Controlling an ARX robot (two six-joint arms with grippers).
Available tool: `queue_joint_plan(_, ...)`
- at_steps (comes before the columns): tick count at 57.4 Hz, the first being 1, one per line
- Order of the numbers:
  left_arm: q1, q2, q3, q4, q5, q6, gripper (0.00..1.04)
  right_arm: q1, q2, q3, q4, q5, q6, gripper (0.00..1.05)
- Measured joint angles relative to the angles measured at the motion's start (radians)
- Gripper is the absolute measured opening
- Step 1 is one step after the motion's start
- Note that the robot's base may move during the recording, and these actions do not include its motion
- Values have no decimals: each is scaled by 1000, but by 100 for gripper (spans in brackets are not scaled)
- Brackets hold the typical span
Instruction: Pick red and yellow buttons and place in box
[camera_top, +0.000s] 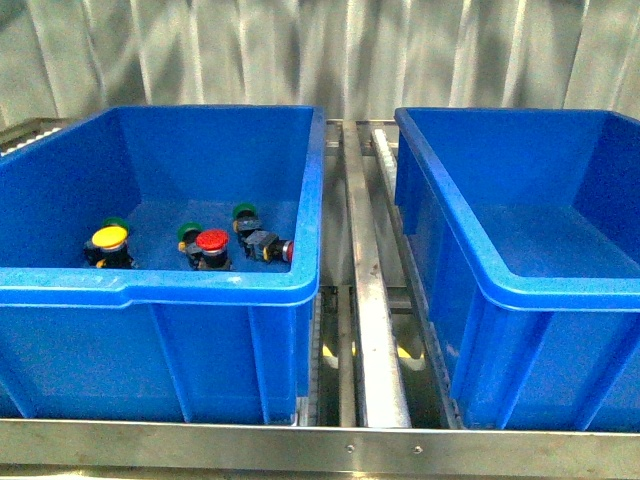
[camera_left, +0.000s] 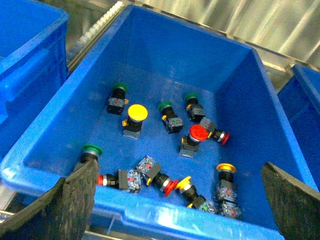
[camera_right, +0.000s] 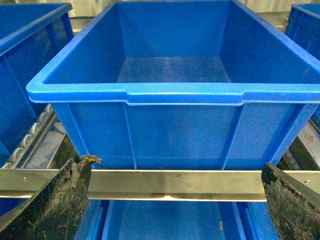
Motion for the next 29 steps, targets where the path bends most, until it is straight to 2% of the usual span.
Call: queue_joint_plan(29, -69, 614, 505, -93, -110, 119, 97, 0, 0, 0, 0, 0, 0, 99)
